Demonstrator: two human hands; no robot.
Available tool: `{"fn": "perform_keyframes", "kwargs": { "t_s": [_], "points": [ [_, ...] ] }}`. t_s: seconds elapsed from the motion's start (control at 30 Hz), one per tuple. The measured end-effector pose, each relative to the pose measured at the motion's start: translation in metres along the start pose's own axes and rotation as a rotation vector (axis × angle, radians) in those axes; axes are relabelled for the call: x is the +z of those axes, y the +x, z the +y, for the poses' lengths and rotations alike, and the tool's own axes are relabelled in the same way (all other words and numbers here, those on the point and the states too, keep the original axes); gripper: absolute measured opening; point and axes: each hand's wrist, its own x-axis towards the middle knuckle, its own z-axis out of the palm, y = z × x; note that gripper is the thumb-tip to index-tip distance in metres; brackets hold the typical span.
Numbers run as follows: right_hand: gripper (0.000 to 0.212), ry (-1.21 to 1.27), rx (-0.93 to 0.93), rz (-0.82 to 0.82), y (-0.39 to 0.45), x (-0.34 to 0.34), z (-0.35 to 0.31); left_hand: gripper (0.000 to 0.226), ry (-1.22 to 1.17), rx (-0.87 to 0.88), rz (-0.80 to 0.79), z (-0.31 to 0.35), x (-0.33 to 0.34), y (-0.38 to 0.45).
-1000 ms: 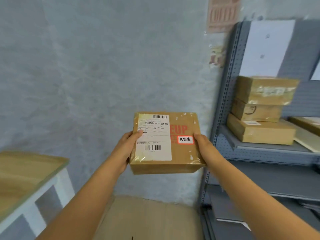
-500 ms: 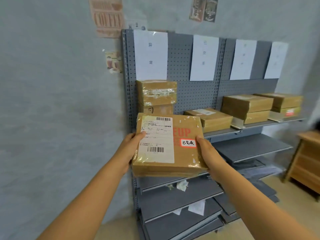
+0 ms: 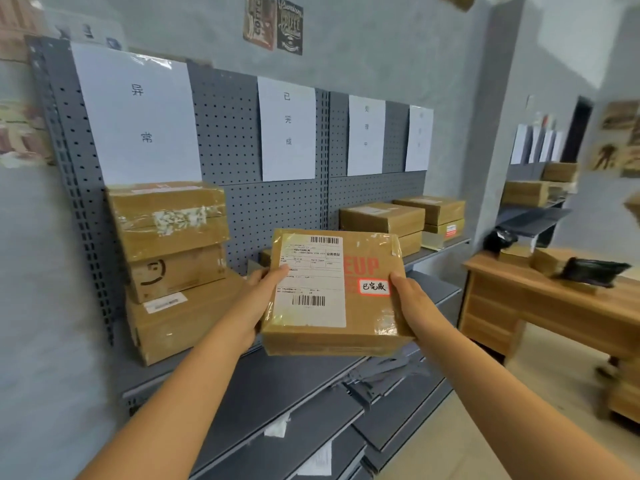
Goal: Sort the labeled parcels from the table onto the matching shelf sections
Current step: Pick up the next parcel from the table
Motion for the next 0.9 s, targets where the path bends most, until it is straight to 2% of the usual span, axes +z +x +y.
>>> {"fn": "perform_keyframes", "kwargs": {
  "t_s": [0.13, 0.33, 0.63, 0.77, 0.9],
  "points": [
    [0.058, -0.006, -0.001, 0.065, 0.037, -0.033, 0.004, 0.041, -0.010, 0.001, -0.066, -0.004, 0.042, 0.043],
    [0.058, -0.001, 0.023, 0.064, 0.098, -0.071, 0.018, 0.034, 0.016, 0.008, -0.082, -0.014, 0.092, 0.091],
    [0.056, -0.029, -0.006, -0.122, 0.201, -0.112, 0.023, 0.036, -0.035, -0.021, 0.113, -0.032, 0.155, 0.133],
    [0.053, -0.024, -0.052, -0.209, 0.239, -0.102, 0.012, 0.029, -0.033, 0.004, 0.233, -0.024, 0.156, 0.146],
    [0.055, -0.057, -0.108, -0.266, 0.271, -0.073, -0.004, 0.044, 0.017, 0.045, 0.334, -0.008, 0.138, 0.164]
  ]
}}
